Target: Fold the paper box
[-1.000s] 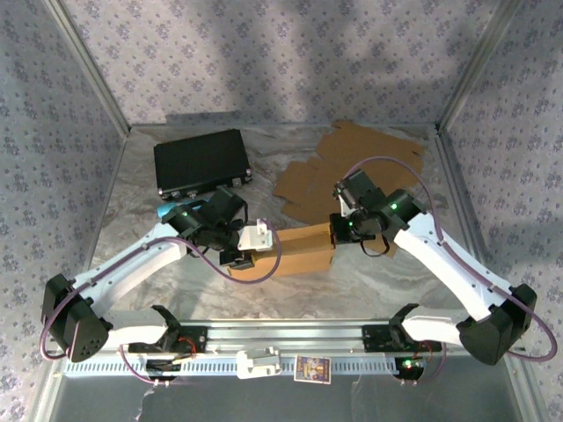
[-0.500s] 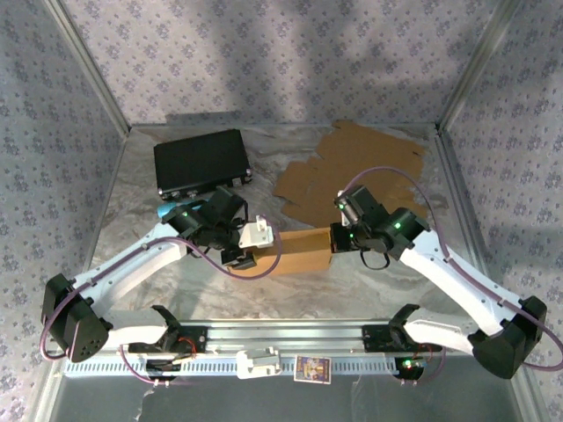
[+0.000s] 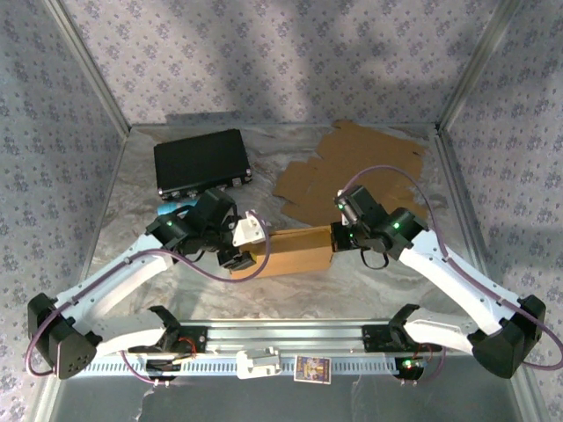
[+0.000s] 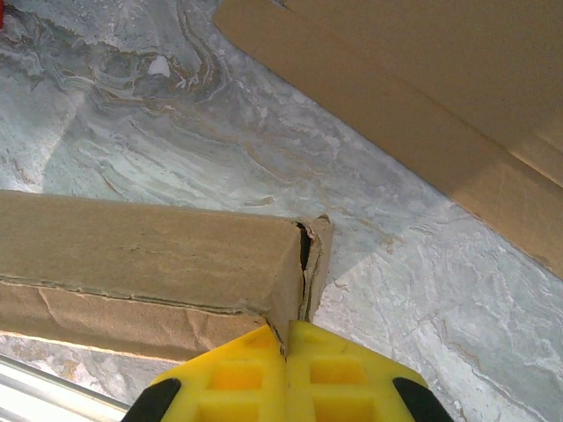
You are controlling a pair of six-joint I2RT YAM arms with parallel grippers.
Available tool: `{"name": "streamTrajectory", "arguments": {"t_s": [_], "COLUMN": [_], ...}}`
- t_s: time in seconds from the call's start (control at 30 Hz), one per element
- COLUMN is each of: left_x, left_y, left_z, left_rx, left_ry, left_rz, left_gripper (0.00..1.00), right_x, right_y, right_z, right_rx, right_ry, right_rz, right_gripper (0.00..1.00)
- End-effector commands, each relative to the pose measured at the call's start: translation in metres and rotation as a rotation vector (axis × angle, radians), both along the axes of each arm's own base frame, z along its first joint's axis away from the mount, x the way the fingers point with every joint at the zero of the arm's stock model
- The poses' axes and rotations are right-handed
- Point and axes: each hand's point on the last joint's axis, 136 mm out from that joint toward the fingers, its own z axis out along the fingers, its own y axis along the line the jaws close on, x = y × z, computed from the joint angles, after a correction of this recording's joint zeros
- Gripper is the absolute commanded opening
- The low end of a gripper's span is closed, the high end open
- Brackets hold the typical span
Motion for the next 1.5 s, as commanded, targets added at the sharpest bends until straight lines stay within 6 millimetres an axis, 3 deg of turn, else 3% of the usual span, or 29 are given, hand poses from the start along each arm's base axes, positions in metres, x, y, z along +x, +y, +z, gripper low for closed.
{"name": "streamTrajectory", "arguments": {"t_s": [0.0, 0.2, 0.27, 0.37, 0.47, 0.57, 0.67, 0.87, 1.0, 1.2, 1.47], "left_x": [0.0, 0.001, 0.001, -0.001, 0.007, 0.023, 0.028, 0.013, 0.007, -0.006, 0.009], "left_y": [0.004, 0.01, 0.013, 0.02, 0.035, 0.056, 0.074, 0.082, 0.085, 0.088, 0.092], "left_z": [0.006, 0.03, 0.036, 0.038, 0.046, 0.072, 0.085, 0.076, 0.077, 0.063, 0.048], "left_rx": [-0.029, -0.111, -0.144, -0.176, -0.179, -0.217, -0.27, -0.254, -0.217, -0.155, -0.085], "left_ry": [-0.007, -0.027, -0.032, -0.035, -0.086, -0.166, -0.081, 0.298, 0.311, 0.353, 0.285], "left_rz": [0.047, 0.146, 0.191, 0.243, 0.34, 0.495, 0.671, 0.768, 0.749, 0.722, 0.694], "left_gripper": [0.71, 0.76, 0.81, 0.82, 0.81, 0.81, 0.71, 0.56, 0.51, 0.46, 0.41], "right_x": [-0.006, -0.006, -0.005, -0.005, -0.005, -0.005, -0.004, -0.003, -0.004, -0.005, -0.006], "right_y": [-0.005, -0.005, -0.004, -0.001, 0.0, 0.001, 0.003, 0.005, 0.004, 0.002, 0.003], "right_z": [-0.012, -0.011, -0.01, -0.011, -0.01, -0.01, -0.01, -0.009, -0.01, -0.011, -0.012], "right_rx": [-0.06, -0.064, -0.064, -0.065, -0.066, -0.069, -0.07, -0.07, -0.071, -0.071, -0.069], "right_ry": [0.036, 0.033, 0.033, 0.031, 0.028, 0.029, 0.033, 0.036, 0.041, 0.046, 0.052], "right_rz": [0.012, 0.01, 0.009, 0.015, 0.017, 0.019, 0.021, 0.028, 0.029, 0.026, 0.031], "right_gripper": [0.0, 0.0, 0.0, 0.0, 0.0, 0.0, 0.0, 0.0, 0.0, 0.0, 0.0]}}
